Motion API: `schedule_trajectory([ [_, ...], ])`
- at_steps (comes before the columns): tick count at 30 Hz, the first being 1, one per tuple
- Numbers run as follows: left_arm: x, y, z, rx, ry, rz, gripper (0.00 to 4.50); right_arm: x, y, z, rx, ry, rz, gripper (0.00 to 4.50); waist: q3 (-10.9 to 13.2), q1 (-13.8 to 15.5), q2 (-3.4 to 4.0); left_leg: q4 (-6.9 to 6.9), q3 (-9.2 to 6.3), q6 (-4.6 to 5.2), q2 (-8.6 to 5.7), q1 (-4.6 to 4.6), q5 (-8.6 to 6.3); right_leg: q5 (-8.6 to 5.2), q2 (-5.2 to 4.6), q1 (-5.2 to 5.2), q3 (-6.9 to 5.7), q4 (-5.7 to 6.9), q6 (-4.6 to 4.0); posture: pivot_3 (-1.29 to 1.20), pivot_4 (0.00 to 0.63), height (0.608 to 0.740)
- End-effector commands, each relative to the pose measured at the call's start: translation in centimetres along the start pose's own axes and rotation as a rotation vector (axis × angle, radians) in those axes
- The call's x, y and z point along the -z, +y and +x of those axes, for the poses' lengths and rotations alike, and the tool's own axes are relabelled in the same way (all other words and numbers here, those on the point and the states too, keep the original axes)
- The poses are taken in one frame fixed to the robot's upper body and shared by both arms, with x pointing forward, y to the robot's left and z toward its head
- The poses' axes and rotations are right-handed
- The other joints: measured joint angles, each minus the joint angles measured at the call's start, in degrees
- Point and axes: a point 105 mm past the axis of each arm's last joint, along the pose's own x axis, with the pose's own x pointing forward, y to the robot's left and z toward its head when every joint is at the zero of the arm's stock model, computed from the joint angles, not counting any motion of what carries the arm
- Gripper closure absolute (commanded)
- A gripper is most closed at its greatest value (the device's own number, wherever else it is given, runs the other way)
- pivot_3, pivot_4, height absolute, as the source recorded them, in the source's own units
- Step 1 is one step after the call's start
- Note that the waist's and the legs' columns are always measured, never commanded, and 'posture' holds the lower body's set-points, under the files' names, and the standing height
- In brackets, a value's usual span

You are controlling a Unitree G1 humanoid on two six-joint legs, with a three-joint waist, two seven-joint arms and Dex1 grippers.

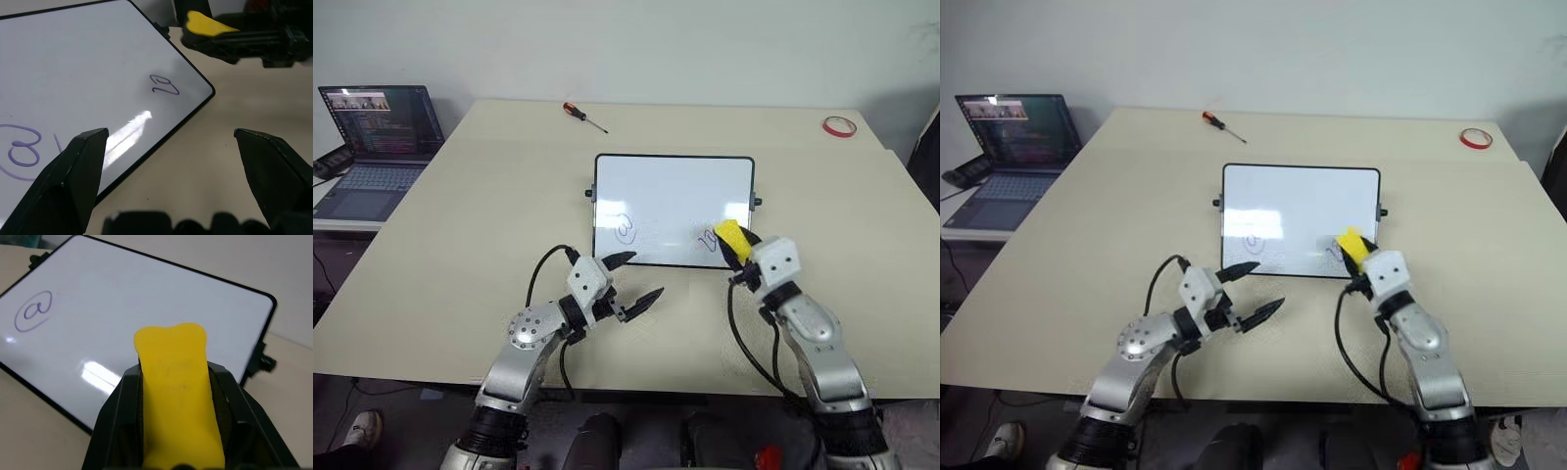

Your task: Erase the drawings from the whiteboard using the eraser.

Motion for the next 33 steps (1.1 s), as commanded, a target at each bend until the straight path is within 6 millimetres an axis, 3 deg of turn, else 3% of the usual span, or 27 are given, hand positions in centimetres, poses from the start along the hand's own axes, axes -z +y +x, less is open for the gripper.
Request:
schedule_trajectory([
  [1,-0.4,0.1,0.2,0.017,-0.023,0.052,0.00,-0.7,0.8,2.1,-0.058,-0.043,-0.020,3.17,0.0,0.1,0.00,0.00,0.00,0.00,0.00,0.00,0.00,0.00,0.00,0.00,0.00,0.00,0.00,0.00,0.150,0.740],
  [4,-0.5,0.2,0.7,0.010,-0.037,0.069,0.00,-0.4,1.5,4.4,-0.117,-0.037,-0.039,3.17,0.0,-0.2,0.01,0.03,0.09,0.01,-0.02,-0.04,0.00,0.07,-0.01,-0.12,-0.02,0.06,0.04,0.00,0.150,0.740],
  [9,-1.2,0.3,0.7,-0.005,-0.068,0.080,0.00,0.8,1.2,6.3,-0.154,0.029,-0.097,3.17,0.0,-0.1,0.01,0.03,0.12,0.01,0.02,-0.07,0.01,0.10,0.01,-0.17,0.00,0.04,0.03,0.00,0.150,0.740],
  [14,-1.4,0.6,0.6,-0.032,-0.072,0.090,0.00,2.9,0.0,6.3,-0.150,0.148,-0.156,3.17,0.0,0.0,0.01,0.04,0.16,0.01,0.02,-0.10,0.01,0.11,-0.01,-0.20,0.03,0.04,0.04,0.00,0.150,0.740],
  [20,-1.5,0.6,0.5,-0.038,-0.074,0.089,0.00,4.7,-0.2,4.0,-0.188,0.260,-0.190,3.17,0.0,0.4,-0.01,0.18,-0.01,0.01,-0.01,-0.03,0.01,0.12,-0.01,0.01,0.02,0.07,0.06,0.00,0.150,0.740],
  [28,-1.5,0.6,0.8,-0.036,-0.079,0.084,0.00,6.8,-1.2,-1.7,-0.170,0.432,-0.174,3.17,-0.1,0.4,-0.01,0.19,-0.15,0.01,-0.05,0.08,0.00,0.12,-0.05,0.25,-0.04,0.00,0.07,0.00,0.150,0.740],
  [33,-1.6,0.3,1.1,-0.018,-0.086,0.074,0.00,7.2,-1.9,-3.2,-0.136,0.477,-0.173,3.17,-0.1,0.3,-0.02,0.18,-0.17,0.02,-0.05,0.39,0.00,0.10,-0.05,0.59,-0.06,-0.07,0.10,0.00,0.150,0.740],
])
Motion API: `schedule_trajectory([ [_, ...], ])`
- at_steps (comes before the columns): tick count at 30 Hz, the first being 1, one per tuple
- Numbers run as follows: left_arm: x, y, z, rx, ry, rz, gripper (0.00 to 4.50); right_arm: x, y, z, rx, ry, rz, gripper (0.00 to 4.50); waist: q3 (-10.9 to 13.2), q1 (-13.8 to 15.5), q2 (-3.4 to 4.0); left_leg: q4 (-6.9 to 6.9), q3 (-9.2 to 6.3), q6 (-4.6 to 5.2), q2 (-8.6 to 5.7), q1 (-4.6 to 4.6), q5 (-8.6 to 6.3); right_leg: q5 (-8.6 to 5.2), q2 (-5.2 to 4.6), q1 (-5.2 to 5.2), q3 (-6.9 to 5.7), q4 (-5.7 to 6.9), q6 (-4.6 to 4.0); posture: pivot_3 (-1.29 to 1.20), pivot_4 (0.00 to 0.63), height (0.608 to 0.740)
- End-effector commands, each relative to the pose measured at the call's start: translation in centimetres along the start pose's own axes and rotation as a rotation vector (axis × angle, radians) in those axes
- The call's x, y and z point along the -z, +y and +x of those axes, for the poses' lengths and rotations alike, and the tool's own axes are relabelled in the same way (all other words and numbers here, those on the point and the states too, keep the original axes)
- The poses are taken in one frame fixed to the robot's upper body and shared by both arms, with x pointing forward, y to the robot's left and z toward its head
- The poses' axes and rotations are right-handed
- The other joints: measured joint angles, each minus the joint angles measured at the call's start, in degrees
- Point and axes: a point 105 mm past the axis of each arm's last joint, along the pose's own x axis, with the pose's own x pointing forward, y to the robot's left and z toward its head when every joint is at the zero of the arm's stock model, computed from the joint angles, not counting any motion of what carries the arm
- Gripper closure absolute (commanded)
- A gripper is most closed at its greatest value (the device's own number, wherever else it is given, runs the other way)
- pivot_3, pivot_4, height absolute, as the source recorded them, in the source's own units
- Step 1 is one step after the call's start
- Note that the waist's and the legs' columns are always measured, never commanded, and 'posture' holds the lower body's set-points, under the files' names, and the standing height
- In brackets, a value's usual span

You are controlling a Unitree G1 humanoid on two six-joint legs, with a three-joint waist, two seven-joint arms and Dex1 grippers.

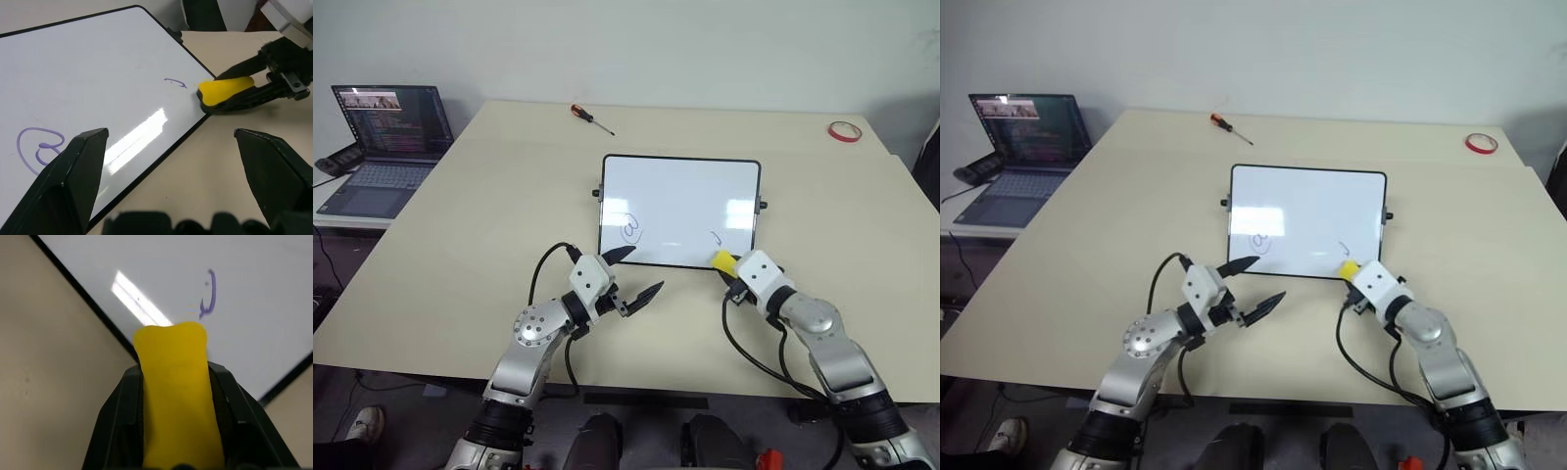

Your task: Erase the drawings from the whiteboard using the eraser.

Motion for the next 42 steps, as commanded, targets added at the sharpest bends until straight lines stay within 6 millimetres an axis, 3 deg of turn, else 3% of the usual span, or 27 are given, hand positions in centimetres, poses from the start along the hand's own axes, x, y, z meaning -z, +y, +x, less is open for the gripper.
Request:
schedule_trajectory([
  [1,-1.5,-0.3,0.5,0.021,-0.053,0.027,0.00,1.6,-1.3,-0.8,0.057,0.078,0.025,3.17,0.0,0.0,0.00,0.00,-0.01,0.00,0.00,0.06,0.00,0.00,0.00,0.05,-0.01,-0.01,0.01,0.00,0.150,0.740],
  [6,-1.5,-0.2,0.7,0.030,-0.053,0.029,0.00,-1.4,-2.1,0.2,0.103,-0.060,0.052,3.17,0.0,-0.1,-0.01,0.00,-0.01,0.00,0.02,0.11,0.00,-0.01,0.02,0.10,0.00,-0.02,0.01,0.00,0.150,0.740],
  [11,-1.6,-0.2,0.8,0.042,-0.054,0.034,0.00,-6.5,-2.0,1.8,0.100,-0.288,0.015,3.17,0.1,-0.5,0.01,-0.09,0.11,0.00,0.05,0.08,0.00,0.00,0.06,-0.04,0.03,-0.01,0.00,0.00,0.150,0.740],
  [16,-1.7,-0.2,0.8,0.039,-0.055,0.035,0.00,-7.3,-1.5,3.3,0.080,-0.299,-0.004,3.17,0.1,-0.3,0.01,-0.10,0.06,-0.01,0.06,-0.13,0.00,0.00,0.06,-0.18,0.04,-0.05,-0.01,0.00,0.150,0.740],
  [20,-1.7,-0.4,0.6,0.032,-0.054,0.035,0.00,-4.0,-1.4,4.6,0.064,-0.104,-0.090,3.17,0.1,-0.2,0.02,-0.07,0.07,-0.01,0.00,-0.36,0.00,0.01,0.01,-0.41,0.03,-0.02,-0.02,0.00,0.150,0.740],
  [24,-1.8,-0.4,0.3,0.021,-0.051,0.034,0.00,-1.5,-2.4,3.9,0.092,-0.014,-0.077,3.17,0.1,0.0,0.01,-0.06,0.02,-0.01,0.01,-0.29,0.00,0.01,0.01,-0.34,0.01,0.01,-0.02,0.00,0.150,0.740],
  [31,-1.8,-0.9,0.4,0.043,-0.049,0.020,0.00,1.0,-3.8,1.3,0.146,0.071,-0.076,3.17,0.1,0.8,-0.01,-0.01,-0.11,0.00,-0.09,0.00,0.00,0.01,-0.10,0.08,-0.12,-0.06,0.01,0.00,0.150,0.740],
  [38,-1.9,-0.9,1.3,0.068,-0.065,0.018,0.00,3.0,-2.6,-1.4,0.108,0.141,-0.088,3.17,0.1,1.2,-0.03,0.00,-0.10,0.01,-0.07,0.05,0.00,0.00,-0.09,0.12,-0.12,-0.07,0.03,0.00,0.150,0.740],
  [42,-1.9,-0.8,1.3,0.060,-0.064,0.019,0.00,3.1,-2.5,-2.0,0.120,0.141,-0.067,3.17,0.1,1.1,-0.03,-0.02,-0.08,0.01,-0.05,0.06,0.00,-0.01,-0.09,0.12,-0.10,-0.07,0.04,0.00,0.150,0.740],
])
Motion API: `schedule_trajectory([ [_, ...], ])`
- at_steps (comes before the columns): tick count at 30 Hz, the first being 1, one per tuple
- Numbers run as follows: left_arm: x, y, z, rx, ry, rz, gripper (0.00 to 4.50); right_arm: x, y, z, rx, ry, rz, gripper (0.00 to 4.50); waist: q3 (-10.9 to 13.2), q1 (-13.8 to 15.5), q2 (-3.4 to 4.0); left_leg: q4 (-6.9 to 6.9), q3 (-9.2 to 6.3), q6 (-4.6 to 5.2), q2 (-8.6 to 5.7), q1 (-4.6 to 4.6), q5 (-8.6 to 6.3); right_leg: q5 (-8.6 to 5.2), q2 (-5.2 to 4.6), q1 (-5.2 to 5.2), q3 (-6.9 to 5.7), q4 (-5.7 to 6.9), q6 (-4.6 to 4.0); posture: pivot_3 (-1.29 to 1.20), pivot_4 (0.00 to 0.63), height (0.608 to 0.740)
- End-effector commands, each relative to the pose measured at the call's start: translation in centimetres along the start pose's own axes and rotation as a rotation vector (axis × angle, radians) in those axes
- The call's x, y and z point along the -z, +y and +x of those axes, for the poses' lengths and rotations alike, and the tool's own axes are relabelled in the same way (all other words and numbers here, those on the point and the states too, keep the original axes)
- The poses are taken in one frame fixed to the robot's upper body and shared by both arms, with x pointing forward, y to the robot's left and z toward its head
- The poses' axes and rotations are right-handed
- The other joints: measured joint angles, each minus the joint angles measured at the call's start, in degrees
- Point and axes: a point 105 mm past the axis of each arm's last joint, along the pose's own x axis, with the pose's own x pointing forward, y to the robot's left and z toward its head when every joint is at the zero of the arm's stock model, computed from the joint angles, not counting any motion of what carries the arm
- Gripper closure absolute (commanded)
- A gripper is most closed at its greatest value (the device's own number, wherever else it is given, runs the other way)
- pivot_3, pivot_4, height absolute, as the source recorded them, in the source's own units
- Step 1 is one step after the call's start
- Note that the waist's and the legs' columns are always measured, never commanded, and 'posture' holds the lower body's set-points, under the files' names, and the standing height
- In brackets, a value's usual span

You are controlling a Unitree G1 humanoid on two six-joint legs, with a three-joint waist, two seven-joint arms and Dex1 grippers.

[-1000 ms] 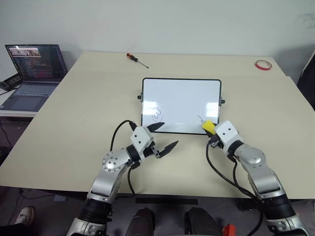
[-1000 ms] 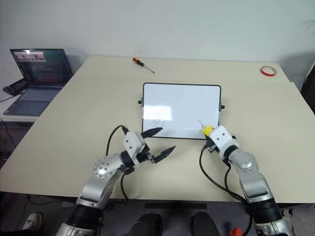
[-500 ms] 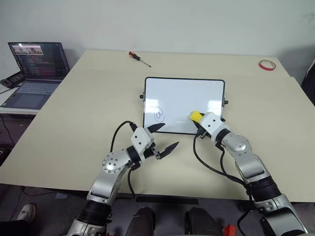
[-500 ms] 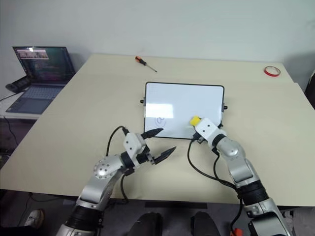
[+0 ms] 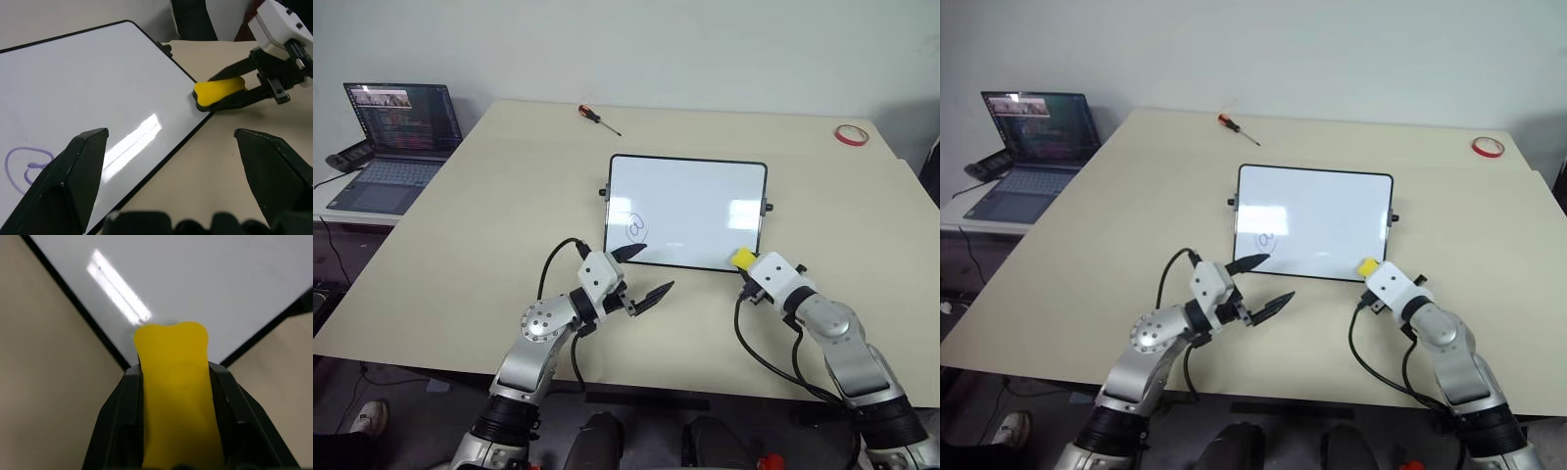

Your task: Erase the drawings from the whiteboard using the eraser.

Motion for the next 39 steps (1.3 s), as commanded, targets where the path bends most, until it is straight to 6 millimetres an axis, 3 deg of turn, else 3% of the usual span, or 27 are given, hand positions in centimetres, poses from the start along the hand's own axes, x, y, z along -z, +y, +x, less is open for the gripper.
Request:
schedule_trajectory([
  [1,-0.9,0.0,0.4,0.006,-0.036,0.020,0.00,1.6,-0.5,-0.4,0.029,0.066,0.046,3.17,0.0,-0.1,0.00,0.00,0.01,0.00,0.00,0.01,0.00,0.00,0.00,0.00,0.01,0.00,0.00,0.00,0.150,0.740],
  [6,-1.0,0.2,-0.1,-0.005,-0.031,0.028,0.00,-2.8,0.0,-0.1,0.016,-0.147,0.194,3.17,0.1,-0.5,-0.01,-0.02,0.04,0.00,0.04,0.00,0.00,-0.01,0.02,-0.03,0.05,0.00,0.02,0.00,0.150,0.740],
  [11,-0.9,1.4,-1.5,-0.081,-0.001,0.046,0.00,-6.4,-0.1,-2.0,0.013,-0.367,0.333,3.17,0.1,-1.2,0.03,-0.11,0.01,0.00,0.04,-0.24,0.00,-0.01,0.02,-0.29,0.04,0.01,-0.03,0.00,0.150,0.740],
  [16,0.2,3.6,-4.1,-0.303,0.064,0.009,0.00,-7.0,1.1,-2.7,0.003,-0.414,0.315,3.17,0.1,-1.2,0.02,-0.12,0.02,-0.01,0.02,-0.49,-0.01,-0.01,-0.17,-0.54,0.05,-0.04,-0.03,0.00,0.150,0.740],
  [20,2.0,4.7,-6.3,-0.450,0.135,-0.023,0.00,-7.3,1.8,-1.5,0.009,-0.419,0.331,3.17,0.1,-1.5,0.04,-0.14,0.03,-0.01,0.03,-0.47,-0.01,-0.01,-0.19,-0.59,0.08,0.03,-0.03,0.00,0.150,0.740],
  [25,2.4,4.6,-7.0,-0.495,0.153,-0.031,0.00,-8.6,2.0,0.6,-0.010,-0.448,0.298,3.17,0.2,-1.4,0.02,-0.13,0.04,-0.01,0.00,-0.47,-0.01,-0.01,-0.18,-0.60,0.05,0.04,-0.03,0.00,0.150,0.740],
  [39,1.6,4.6,-5.9,-0.462,0.128,-0.021,0.00,-19.0,4.7,8.7,-0.131,-0.650,0.195,3.17,0.2,-1.6,0.03,-0.18,0.30,-0.02,0.05,-0.50,0.00,0.02,-0.10,-0.88,0.08,0.16,-0.06,0.00,0.150,0.740],
])
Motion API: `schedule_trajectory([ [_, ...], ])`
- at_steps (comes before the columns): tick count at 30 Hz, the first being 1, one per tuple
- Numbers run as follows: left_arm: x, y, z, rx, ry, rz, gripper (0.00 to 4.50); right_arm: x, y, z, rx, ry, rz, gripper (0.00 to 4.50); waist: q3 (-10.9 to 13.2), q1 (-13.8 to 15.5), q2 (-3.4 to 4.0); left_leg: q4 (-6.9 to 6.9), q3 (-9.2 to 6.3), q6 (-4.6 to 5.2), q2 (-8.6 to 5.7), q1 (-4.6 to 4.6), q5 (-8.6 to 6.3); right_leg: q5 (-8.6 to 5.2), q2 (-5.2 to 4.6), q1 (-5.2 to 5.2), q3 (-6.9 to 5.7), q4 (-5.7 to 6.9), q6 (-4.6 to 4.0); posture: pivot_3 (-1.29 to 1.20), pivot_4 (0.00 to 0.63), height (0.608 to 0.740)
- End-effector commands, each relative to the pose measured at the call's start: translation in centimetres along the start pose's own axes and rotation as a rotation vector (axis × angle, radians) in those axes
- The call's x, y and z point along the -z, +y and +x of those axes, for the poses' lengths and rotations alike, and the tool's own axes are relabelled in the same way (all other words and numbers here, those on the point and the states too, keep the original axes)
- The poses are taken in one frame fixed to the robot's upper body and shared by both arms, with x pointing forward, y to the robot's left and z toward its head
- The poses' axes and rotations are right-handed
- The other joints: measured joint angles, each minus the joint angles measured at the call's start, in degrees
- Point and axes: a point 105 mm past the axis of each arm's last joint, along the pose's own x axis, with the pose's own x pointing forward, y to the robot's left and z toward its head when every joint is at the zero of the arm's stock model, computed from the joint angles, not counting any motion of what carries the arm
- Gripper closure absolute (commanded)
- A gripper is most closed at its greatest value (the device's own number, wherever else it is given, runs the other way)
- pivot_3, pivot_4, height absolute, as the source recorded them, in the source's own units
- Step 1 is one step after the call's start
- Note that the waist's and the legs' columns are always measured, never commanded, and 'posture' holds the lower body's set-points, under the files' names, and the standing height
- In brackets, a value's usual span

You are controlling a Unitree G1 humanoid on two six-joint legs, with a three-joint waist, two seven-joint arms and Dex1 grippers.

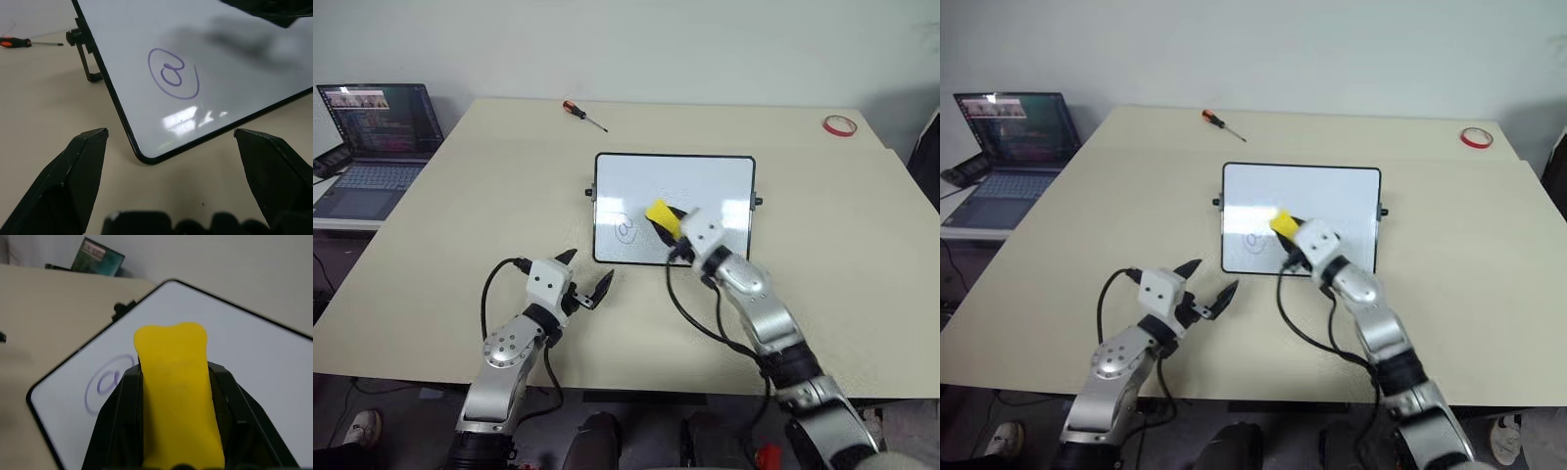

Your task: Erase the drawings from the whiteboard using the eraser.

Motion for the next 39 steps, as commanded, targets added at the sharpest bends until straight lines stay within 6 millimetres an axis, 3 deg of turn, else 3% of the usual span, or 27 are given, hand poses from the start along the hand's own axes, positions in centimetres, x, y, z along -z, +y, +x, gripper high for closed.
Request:
schedule_trajectory([
  [1,-1.2,-0.1,0.0,0.004,-0.042,0.020,0.00,-0.8,0.8,1.9,-0.018,-0.046,-0.024,3.17,0.0,0.0,0.00,-0.03,0.00,0.00,0.01,0.00,0.00,0.00,0.00,-0.01,0.00,-0.01,0.00,0.00,0.150,0.740],
  [5,-1.1,-0.2,-0.3,-0.005,-0.035,0.021,0.00,1.0,1.6,2.7,-0.030,-0.011,0.047,3.17,0.0,0.1,0.00,-0.04,0.06,0.00,0.02,-0.04,0.00,0.00,-0.01,-0.04,0.03,-0.06,0.00,0.00,0.150,0.740],
  [11,-1.5,0.1,-1.0,-0.026,-0.037,0.027,0.00,6.1,0.8,2.4,0.020,0.224,-0.014,3.17,0.0,0.0,0.01,-0.02,0.11,0.00,0.01,0.04,0.00,0.01,-0.02,-0.03,0.09,0.09,-0.02,0.00,0.150,0.740],
  [14,-1.6,-0.1,-1.0,-0.026,-0.039,0.026,0.00,6.5,1.7,2.2,-0.020,0.232,-0.041,3.17,0.0,0.2,0.02,0.01,-0.07,-0.01,0.06,0.22,0.02,0.09,0.00,0.08,0.06,0.20,-0.14,0.00,0.150,0.740],
  [17,-1.8,0.0,-0.8,-0.025,-0.045,0.028,0.00,6.2,4.5,1.8,-0.129,0.187,-0.043,3.17,0.0,0.1,0.01,0.02,-0.13,0.02,0.04,0.51,0.04,0.08,0.24,0.51,0.06,0.17,-0.15,0.00,0.150,0.740],
  [22,-2.0,0.0,-0.3,-0.015,-0.054,0.032,0.00,6.5,6.8,0.9,-0.232,0.192,-0.032,3.17,0.0,0.0,0.04,-0.04,-0.12,0.02,0.09,0.70,0.03,0.08,0.27,0.69,0.09,0.04,-0.15,0.00,0.150,0.740],
  [24,-2.0,0.0,-0.2,-0.013,-0.055,0.032,0.00,6.5,6.1,1.1,-0.211,0.203,-0.048,3.17,0.0,0.0,0.04,-0.04,-0.12,0.02,0.09,0.71,0.03,0.08,0.28,0.69,0.08,0.05,-0.15,0.00,0.150,0.740],
  [33,-1.9,-0.3,-0.1,-0.003,-0.053,0.026,0.00,5.0,-1.6,3.1,0.122,0.222,-0.158,3.17,0.0,0.2,0.06,-0.01,-0.20,0.01,0.07,0.73,0.04,0.10,0.28,0.73,0.07,0.00,-0.16,0.00,0.150,0.740],
  [35,-1.9,-0.3,-0.1,-0.003,-0.053,0.025,0.00,4.9,-1.6,3.4,0.124,0.222,-0.170,3.17,0.0,0.1,0.06,-0.03,-0.18,0.01,0.07,0.73,0.03,0.10,0.27,0.74,0.09,-0.03,-0.16,0.00,0.150,0.740],
  [39,-1.9,-0.3,0.0,-0.001,-0.054,0.024,0.00,5.6,1.5,3.3,-0.023,0.235,-0.154,3.17,0.0,-0.1,0.06,-0.13,-0.12,0.01,0.11,0.73,0.03,0.09,0.28,0.70,0.14,-0.03,-0.17,0.00,0.150,0.740],
])
